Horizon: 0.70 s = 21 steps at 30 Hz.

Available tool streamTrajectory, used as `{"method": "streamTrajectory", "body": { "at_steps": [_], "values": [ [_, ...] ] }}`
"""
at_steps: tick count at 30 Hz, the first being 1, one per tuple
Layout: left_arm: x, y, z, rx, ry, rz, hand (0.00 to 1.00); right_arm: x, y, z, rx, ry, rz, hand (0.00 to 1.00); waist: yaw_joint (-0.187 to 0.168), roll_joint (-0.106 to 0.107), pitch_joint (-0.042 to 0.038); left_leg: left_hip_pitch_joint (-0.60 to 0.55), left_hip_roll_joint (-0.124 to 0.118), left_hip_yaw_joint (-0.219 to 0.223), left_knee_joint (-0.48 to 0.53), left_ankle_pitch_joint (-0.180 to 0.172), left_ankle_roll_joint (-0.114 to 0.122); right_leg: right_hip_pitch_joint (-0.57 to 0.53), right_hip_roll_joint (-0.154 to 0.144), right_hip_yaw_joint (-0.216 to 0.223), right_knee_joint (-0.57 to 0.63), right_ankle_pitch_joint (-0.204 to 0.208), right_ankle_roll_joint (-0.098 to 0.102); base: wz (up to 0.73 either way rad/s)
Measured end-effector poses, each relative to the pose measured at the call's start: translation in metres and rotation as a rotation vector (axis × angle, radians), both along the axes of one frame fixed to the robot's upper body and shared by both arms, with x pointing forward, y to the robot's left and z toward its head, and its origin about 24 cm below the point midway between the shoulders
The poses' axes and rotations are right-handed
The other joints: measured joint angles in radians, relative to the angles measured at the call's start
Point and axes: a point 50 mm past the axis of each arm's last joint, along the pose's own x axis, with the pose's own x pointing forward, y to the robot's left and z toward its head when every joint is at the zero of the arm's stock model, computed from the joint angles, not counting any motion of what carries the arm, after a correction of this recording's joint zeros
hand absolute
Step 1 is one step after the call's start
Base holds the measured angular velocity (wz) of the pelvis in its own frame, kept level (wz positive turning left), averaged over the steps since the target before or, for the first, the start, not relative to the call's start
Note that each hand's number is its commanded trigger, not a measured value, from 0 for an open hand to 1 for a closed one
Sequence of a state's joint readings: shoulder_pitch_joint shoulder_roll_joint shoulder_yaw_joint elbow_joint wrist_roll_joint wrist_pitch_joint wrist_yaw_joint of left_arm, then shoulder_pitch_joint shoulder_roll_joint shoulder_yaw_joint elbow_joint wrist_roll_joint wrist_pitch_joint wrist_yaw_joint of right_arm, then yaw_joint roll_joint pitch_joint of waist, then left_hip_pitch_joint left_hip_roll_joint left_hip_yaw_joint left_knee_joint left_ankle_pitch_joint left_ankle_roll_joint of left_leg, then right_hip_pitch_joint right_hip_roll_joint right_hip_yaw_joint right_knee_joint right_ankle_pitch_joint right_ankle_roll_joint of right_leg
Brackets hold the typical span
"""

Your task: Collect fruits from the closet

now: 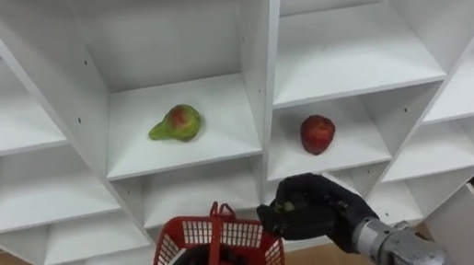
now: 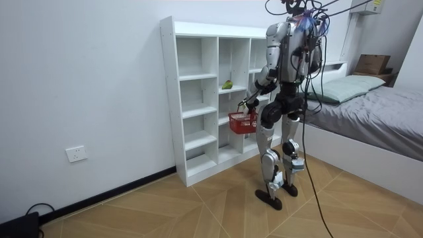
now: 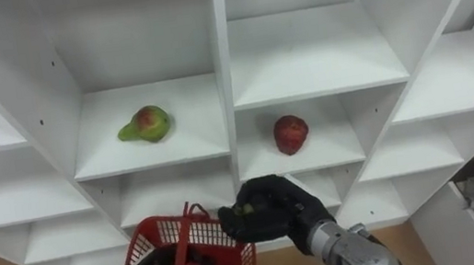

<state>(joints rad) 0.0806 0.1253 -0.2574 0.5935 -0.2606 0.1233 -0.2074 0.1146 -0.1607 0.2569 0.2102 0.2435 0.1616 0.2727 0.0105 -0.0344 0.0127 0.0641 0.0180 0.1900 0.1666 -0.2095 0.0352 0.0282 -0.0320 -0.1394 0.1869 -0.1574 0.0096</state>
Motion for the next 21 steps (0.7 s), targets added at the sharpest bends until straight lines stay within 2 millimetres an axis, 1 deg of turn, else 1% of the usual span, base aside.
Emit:
{"method": "streamTrajectory", "body": {
  "at_steps": [3,5,8,11,12,16,21],
  "values": [
    [0.000,0.000,0.000,0.000,-0.001,-0.001,1.00,-0.003,-0.002,-0.011,0.009,0.057,-0.021,1.00,0.001,0.002,0.0012,0.000,0.000,-0.001,0.001,0.000,0.000,0.005,-0.001,-0.002,-0.001,0.000,0.000,0.01],
    [0.000,-0.002,0.000,-0.004,-0.003,-0.002,1.00,-0.003,-0.002,-0.013,0.023,0.072,-0.031,1.00,0.000,0.006,0.0025,-0.002,0.000,-0.001,0.000,0.000,0.000,0.005,-0.001,-0.006,-0.001,0.000,0.000,0.00],
    [0.000,-0.004,0.000,-0.003,-0.001,-0.018,1.00,-0.004,-0.001,-0.015,0.054,0.089,-0.047,1.00,0.001,0.012,0.0002,-0.005,0.001,-0.004,0.000,0.000,0.000,0.005,-0.001,-0.016,-0.001,0.000,0.000,0.05],
    [-0.002,-0.008,0.000,-0.006,0.004,-0.042,1.00,-0.005,-0.001,-0.020,0.078,0.113,-0.060,1.00,0.000,0.019,-0.0059,-0.004,0.001,-0.005,0.001,0.000,-0.001,0.006,-0.002,-0.028,0.000,0.000,0.000,0.03],
    [-0.003,-0.009,-0.001,-0.011,0.004,-0.048,1.00,-0.005,0.000,-0.025,0.068,0.136,-0.056,1.00,-0.001,0.021,-0.0075,-0.002,0.001,-0.005,0.002,0.000,-0.001,0.007,-0.002,-0.028,0.000,0.000,0.000,0.00],
    [-0.004,-0.012,-0.001,-0.018,0.008,-0.073,1.00,-0.012,0.004,-0.034,0.053,0.183,-0.037,1.00,0.003,0.021,-0.0079,-0.001,0.000,-0.004,0.004,0.000,-0.001,0.006,-0.003,-0.029,0.000,0.000,0.000,0.00],
    [-0.004,-0.012,-0.001,-0.023,0.010,-0.068,1.00,-0.021,0.005,-0.048,0.052,0.258,-0.049,1.00,0.020,0.017,-0.0070,-0.005,0.000,-0.007,0.005,0.000,-0.001,0.006,-0.004,-0.034,0.000,0.000,0.000,0.00]
  ]
}}
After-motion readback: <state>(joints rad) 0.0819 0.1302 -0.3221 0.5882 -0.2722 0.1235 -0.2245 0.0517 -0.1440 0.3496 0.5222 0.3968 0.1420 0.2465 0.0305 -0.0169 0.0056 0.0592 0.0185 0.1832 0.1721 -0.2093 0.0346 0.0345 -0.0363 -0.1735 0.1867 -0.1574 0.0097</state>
